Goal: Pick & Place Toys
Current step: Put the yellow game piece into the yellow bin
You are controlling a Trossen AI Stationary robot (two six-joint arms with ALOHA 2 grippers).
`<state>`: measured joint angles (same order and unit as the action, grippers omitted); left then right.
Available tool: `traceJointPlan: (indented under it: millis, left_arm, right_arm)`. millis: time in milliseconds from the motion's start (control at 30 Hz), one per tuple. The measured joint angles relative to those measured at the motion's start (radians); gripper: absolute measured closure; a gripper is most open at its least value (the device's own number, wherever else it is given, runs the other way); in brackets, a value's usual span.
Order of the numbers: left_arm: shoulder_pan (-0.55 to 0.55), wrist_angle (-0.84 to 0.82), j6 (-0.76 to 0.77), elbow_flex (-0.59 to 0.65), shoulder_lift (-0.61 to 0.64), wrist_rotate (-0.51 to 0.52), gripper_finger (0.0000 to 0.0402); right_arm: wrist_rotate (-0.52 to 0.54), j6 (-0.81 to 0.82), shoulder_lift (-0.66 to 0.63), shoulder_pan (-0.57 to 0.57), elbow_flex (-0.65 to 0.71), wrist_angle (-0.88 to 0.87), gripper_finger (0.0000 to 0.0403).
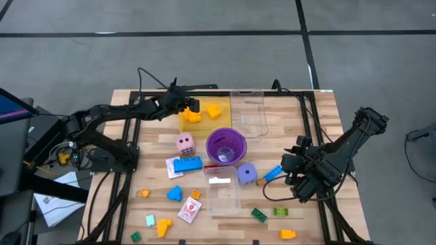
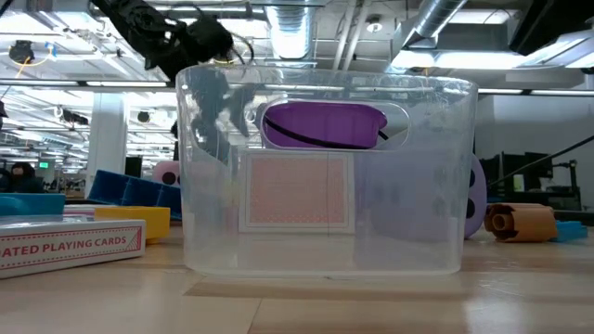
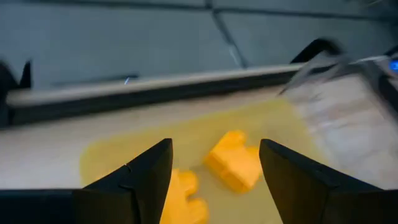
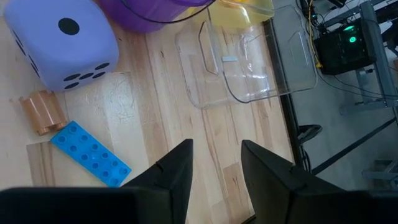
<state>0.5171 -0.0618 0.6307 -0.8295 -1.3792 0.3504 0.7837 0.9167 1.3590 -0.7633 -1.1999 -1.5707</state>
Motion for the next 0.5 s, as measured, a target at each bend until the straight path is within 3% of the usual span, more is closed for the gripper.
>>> traceJointPlan:
  millis: [300,500]
  left_arm:
    - [-0.005,0.039,-0.310,0.000,0.242,-0.118,0.0166]
    - [-0.006,0.034,-0.464,0.000,0.404,-0.350,0.0170]
  right_arm:
    - [-0.001,0.000,0.000,0.015,0.000,0.000,0.0274]
    - [-0.002,-0.024,-0.004,0.044,0.000,0.000,0.0274]
